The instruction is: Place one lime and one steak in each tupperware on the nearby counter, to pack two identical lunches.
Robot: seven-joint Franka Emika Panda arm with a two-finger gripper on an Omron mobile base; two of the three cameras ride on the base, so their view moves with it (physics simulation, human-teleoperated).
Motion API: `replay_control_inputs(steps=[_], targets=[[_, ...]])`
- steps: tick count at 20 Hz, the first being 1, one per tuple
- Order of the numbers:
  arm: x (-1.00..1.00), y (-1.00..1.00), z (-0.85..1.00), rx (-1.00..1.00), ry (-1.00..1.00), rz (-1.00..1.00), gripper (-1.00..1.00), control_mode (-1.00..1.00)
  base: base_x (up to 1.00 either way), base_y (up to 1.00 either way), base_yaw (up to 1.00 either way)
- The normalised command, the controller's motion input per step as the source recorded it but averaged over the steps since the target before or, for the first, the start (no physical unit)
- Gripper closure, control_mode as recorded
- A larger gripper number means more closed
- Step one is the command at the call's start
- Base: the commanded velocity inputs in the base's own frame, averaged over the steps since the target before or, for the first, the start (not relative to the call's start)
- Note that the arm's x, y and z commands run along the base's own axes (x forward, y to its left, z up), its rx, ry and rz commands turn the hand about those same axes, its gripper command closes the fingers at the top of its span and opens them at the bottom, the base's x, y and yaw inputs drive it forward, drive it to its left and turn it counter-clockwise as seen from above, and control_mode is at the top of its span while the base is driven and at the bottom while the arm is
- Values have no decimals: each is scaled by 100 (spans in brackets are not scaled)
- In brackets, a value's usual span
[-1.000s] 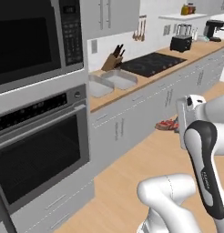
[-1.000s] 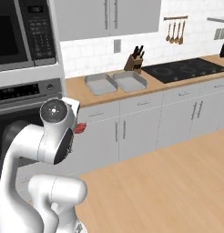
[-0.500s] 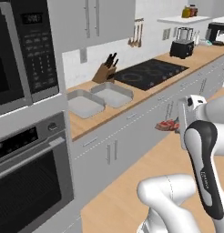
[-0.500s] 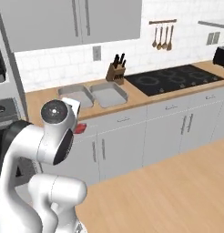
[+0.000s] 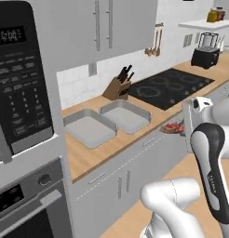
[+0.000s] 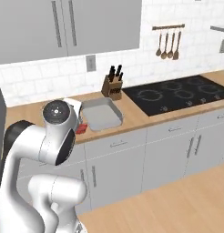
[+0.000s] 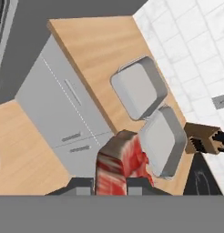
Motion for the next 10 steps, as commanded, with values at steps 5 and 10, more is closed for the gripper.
replay_control_inputs(steps=[5, 10], targets=[[0, 0, 0, 0, 0, 0, 100, 100, 100, 0, 30], [0, 0, 0, 0, 0, 0, 100, 100, 100, -18, 35]])
